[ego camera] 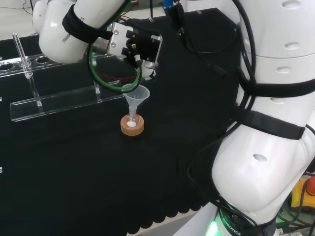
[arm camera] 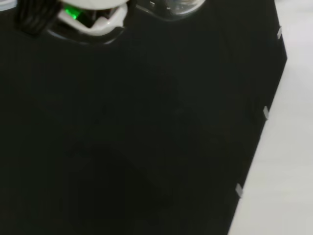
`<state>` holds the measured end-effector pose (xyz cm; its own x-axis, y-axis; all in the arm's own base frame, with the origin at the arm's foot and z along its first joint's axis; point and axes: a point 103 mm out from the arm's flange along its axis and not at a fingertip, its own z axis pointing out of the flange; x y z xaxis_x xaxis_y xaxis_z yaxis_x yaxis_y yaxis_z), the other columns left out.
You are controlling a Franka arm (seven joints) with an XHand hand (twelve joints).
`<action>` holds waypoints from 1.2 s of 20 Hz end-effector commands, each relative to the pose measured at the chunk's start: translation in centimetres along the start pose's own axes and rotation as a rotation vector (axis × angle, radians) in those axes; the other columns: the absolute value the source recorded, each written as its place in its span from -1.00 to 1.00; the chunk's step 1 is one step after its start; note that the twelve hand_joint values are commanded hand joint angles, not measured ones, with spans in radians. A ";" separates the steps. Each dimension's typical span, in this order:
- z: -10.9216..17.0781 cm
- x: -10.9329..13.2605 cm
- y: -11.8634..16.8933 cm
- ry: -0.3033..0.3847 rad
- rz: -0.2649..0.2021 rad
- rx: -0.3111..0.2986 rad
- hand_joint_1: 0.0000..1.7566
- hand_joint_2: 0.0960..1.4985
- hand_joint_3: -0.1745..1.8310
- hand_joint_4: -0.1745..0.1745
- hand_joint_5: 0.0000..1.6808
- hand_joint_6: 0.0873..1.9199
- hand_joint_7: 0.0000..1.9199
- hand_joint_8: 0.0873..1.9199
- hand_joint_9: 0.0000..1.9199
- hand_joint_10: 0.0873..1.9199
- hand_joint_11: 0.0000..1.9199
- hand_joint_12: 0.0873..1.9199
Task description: Pour all the NaCl from the weighing funnel into the round-bottom flask.
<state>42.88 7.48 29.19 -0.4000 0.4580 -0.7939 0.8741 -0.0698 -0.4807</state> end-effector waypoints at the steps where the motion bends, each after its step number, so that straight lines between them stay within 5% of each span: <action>1: 1.6 -0.8 0.1 0.079 -0.008 -0.001 0.24 -0.21 -0.02 1.00 0.34 -0.01 -0.09 -0.50 0.22 -0.87 -0.08 0.04; 15: 5.0 -2.4 0.6 0.319 -0.022 -0.052 0.24 -0.21 -0.02 1.00 0.34 -0.01 -0.09 -0.50 0.23 -0.87 -0.07 0.04; 24: 6.3 -2.8 1.6 0.410 -0.026 -0.075 0.24 -0.21 -0.02 1.00 0.34 -0.01 -0.09 -0.50 0.23 -0.87 -0.07 0.03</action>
<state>43.48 1.11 28.47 -0.3051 0.7491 -0.5881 0.8870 -0.0012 -0.4618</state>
